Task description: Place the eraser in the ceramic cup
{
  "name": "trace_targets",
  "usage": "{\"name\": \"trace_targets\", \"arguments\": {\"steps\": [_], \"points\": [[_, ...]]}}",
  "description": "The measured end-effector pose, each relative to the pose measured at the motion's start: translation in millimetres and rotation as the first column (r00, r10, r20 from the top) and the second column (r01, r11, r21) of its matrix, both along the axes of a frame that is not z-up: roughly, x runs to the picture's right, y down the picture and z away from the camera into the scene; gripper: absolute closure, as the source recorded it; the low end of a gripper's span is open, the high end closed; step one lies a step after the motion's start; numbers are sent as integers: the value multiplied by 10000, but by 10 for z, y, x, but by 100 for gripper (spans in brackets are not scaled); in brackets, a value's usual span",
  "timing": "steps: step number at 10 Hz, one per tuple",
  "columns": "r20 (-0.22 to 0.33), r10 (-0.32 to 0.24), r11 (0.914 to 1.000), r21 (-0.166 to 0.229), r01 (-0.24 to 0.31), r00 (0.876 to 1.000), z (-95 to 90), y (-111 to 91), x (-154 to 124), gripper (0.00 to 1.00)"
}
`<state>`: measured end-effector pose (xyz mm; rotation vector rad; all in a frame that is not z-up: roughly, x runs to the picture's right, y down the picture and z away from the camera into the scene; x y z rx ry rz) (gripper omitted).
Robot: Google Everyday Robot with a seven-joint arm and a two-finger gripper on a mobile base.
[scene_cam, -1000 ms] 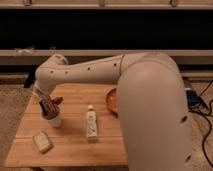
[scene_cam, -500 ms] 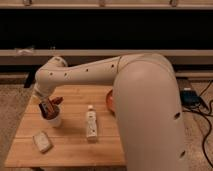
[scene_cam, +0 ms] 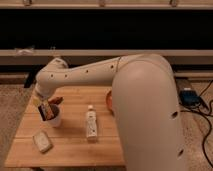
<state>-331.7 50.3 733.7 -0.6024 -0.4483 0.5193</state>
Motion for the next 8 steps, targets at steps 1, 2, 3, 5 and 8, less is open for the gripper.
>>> {"name": "trace_targets", "arguments": {"steps": [1, 2, 3, 5, 8], "points": [[-32, 51, 10000, -4, -51, 10000, 11, -8, 15, 20], [-61, 93, 10000, 10, -93, 9999, 23, -19, 28, 20], [-85, 128, 9999, 39, -128, 9999, 31, -33, 40, 20], [-109, 190, 9997, 140, -189, 9998, 41, -74, 55, 20], [-126, 361, 9989, 296, -357, 9993, 33, -171, 116, 20]]}}
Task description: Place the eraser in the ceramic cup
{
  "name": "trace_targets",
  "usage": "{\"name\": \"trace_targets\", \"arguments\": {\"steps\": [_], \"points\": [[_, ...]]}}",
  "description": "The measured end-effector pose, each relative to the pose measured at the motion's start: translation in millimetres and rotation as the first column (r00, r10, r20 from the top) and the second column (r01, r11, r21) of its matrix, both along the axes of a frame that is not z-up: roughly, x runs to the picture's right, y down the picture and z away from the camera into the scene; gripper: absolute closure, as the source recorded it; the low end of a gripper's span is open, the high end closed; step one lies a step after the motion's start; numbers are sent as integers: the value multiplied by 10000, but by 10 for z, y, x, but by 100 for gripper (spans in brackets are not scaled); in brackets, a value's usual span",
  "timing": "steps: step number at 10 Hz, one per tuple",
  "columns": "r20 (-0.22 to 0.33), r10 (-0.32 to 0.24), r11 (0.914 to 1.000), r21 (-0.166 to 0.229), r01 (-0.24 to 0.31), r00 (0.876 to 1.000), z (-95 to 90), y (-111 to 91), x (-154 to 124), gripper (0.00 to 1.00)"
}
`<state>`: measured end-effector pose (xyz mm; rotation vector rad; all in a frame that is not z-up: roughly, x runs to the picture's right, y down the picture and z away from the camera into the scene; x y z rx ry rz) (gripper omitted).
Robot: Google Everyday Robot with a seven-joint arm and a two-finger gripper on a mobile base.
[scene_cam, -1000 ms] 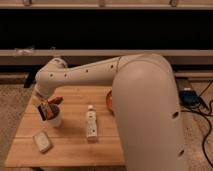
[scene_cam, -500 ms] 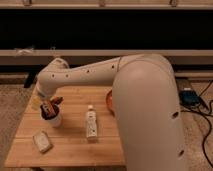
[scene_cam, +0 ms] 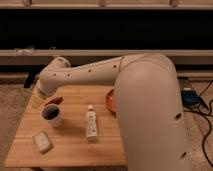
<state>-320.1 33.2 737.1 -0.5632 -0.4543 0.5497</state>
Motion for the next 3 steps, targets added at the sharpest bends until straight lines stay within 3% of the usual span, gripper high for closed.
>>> {"name": "trace_targets", "arguments": {"steps": [3], "points": [[-82, 169, 9998, 104, -168, 9998, -59, -166, 214, 20]]}}
